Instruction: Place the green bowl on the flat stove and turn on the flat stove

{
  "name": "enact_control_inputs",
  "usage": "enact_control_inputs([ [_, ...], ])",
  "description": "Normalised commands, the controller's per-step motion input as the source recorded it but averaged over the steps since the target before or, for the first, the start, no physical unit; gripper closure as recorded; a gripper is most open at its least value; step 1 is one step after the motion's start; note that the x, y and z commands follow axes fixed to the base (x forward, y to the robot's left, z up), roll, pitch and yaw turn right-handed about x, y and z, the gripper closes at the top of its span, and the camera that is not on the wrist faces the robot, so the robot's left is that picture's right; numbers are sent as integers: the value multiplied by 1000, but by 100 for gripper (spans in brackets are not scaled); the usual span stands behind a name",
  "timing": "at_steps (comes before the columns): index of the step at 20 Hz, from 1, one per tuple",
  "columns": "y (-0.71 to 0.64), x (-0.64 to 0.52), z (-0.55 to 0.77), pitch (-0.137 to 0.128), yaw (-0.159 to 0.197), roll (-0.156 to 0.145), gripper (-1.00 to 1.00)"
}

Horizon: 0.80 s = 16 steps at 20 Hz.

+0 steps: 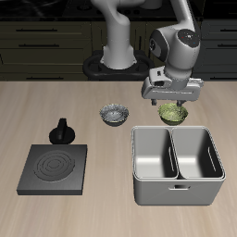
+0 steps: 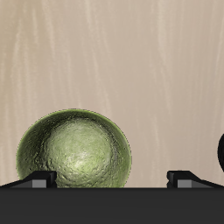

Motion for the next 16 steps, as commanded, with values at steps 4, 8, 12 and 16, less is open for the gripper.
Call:
enact_control_inputs([
  [4,-4,-146,-283,9,-36,38,-100],
  [8,-91,-93,-418,47,4,-7,-100],
  [12,-150,-50,-336,51,-6,-24,-100],
  [16,-176,-50,-325,53,-17,-20,-100],
])
